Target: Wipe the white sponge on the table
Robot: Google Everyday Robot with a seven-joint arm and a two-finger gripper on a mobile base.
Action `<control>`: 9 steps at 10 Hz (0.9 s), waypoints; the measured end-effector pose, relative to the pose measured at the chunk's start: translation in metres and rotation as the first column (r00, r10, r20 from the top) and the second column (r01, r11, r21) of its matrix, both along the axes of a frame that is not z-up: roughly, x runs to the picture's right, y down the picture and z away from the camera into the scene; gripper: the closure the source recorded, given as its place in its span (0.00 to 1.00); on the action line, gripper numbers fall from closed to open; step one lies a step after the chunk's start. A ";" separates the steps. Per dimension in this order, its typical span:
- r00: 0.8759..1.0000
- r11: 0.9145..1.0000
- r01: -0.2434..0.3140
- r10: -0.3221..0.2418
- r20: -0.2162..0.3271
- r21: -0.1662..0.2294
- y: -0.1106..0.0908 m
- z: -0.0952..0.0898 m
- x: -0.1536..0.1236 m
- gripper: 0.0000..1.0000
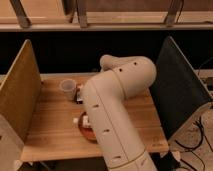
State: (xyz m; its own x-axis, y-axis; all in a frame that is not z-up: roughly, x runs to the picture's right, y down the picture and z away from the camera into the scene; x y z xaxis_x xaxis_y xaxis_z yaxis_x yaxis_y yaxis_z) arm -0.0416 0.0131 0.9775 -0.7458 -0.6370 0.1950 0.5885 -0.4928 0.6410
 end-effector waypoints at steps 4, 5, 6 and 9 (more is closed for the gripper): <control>0.997 0.997 0.021 -0.025 0.067 0.072 -0.034 0.012 -0.029 1.00; 0.994 0.996 0.012 -0.021 0.106 0.087 -0.039 0.010 -0.046 1.00; 0.991 0.996 -0.001 -0.011 0.134 0.087 -0.038 0.006 -0.059 1.00; 0.986 0.998 -0.034 0.026 0.166 0.049 -0.015 -0.016 -0.077 1.00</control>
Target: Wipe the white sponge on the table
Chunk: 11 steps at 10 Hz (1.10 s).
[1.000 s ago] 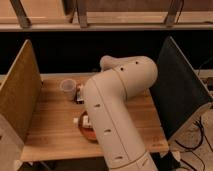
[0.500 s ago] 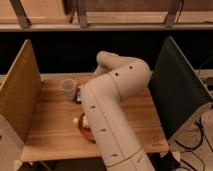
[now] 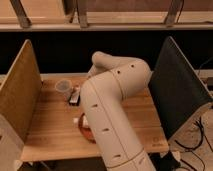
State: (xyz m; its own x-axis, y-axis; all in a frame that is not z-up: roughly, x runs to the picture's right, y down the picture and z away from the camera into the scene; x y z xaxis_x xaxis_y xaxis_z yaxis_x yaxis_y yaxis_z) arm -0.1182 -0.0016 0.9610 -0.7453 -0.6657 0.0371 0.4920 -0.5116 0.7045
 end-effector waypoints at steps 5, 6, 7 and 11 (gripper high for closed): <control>0.996 0.996 0.007 -0.015 -0.087 -0.089 0.050 -0.036 0.034 1.00; 0.990 0.995 0.013 -0.026 -0.137 -0.096 0.052 -0.041 0.057 1.00; 0.985 0.995 0.016 -0.033 -0.171 -0.098 0.051 -0.042 0.071 1.00; 0.966 0.997 0.029 -0.047 -0.254 -0.077 0.033 -0.025 0.103 1.00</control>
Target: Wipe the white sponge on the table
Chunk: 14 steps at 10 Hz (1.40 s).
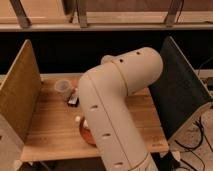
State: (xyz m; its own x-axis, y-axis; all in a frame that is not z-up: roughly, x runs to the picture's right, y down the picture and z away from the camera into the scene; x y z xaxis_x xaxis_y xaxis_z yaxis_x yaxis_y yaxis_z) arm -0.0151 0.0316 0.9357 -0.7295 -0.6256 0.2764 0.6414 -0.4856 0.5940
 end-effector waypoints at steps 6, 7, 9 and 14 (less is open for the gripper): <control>0.984 0.993 -0.028 0.008 0.176 0.111 -0.059 0.028 -0.075 1.00; 0.975 0.993 -0.025 -0.002 0.223 0.118 -0.060 0.026 -0.097 1.00; 0.956 0.993 -0.029 -0.006 0.294 0.115 -0.053 0.016 -0.125 1.00; 0.932 0.994 -0.090 0.060 0.358 0.066 -0.019 -0.024 -0.136 1.00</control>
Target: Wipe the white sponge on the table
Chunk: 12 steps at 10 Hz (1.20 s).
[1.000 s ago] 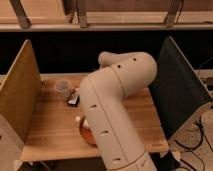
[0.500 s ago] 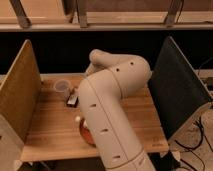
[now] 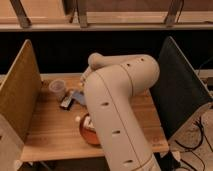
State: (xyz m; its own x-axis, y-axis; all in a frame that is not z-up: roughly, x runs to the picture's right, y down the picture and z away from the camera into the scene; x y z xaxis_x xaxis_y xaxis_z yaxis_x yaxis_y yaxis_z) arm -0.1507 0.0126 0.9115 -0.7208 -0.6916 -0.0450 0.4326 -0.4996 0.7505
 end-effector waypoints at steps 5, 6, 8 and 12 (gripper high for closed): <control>0.978 0.998 -0.060 0.055 -0.204 -0.021 0.014 0.006 0.094 0.94; 0.978 0.998 -0.060 0.055 -0.203 -0.021 0.014 0.006 0.093 0.94; 0.978 0.998 -0.058 0.053 -0.201 -0.021 0.014 0.006 0.091 0.81; 0.978 0.998 -0.058 0.052 -0.200 -0.021 0.014 0.006 0.091 0.41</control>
